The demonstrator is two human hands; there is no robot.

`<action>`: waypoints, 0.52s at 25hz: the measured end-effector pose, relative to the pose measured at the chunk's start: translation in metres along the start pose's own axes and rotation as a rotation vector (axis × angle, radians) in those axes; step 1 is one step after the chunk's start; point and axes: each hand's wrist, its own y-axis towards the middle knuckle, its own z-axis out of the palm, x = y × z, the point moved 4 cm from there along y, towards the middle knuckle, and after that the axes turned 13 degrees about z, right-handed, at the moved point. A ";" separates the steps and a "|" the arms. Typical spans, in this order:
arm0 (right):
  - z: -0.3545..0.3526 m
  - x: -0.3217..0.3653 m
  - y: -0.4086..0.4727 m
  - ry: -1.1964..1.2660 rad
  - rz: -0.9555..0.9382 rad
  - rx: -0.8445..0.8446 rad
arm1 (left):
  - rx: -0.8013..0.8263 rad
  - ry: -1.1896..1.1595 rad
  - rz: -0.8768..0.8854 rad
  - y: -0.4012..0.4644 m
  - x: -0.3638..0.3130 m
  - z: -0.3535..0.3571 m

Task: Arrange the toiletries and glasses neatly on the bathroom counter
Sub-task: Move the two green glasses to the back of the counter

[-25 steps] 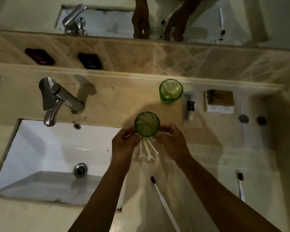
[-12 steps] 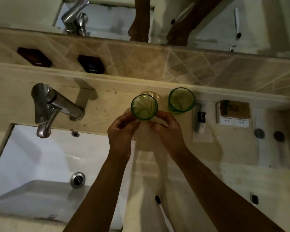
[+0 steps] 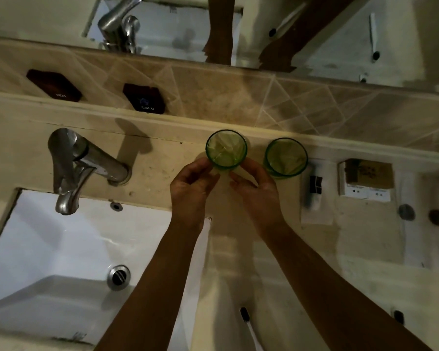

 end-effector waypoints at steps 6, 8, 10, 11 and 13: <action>-0.002 -0.003 -0.002 -0.009 0.015 -0.004 | -0.003 0.050 0.010 -0.003 0.001 -0.001; -0.009 -0.008 -0.009 -0.031 0.033 -0.010 | -0.023 0.171 0.019 -0.009 0.005 -0.005; -0.024 -0.017 -0.021 -0.071 0.030 -0.037 | 0.039 0.369 0.034 -0.026 0.012 -0.005; -0.036 -0.022 -0.028 -0.101 0.026 -0.053 | 0.125 0.488 0.054 -0.039 0.016 -0.003; -0.065 -0.035 -0.048 -0.191 0.019 -0.101 | 0.382 0.685 0.116 -0.070 0.024 0.011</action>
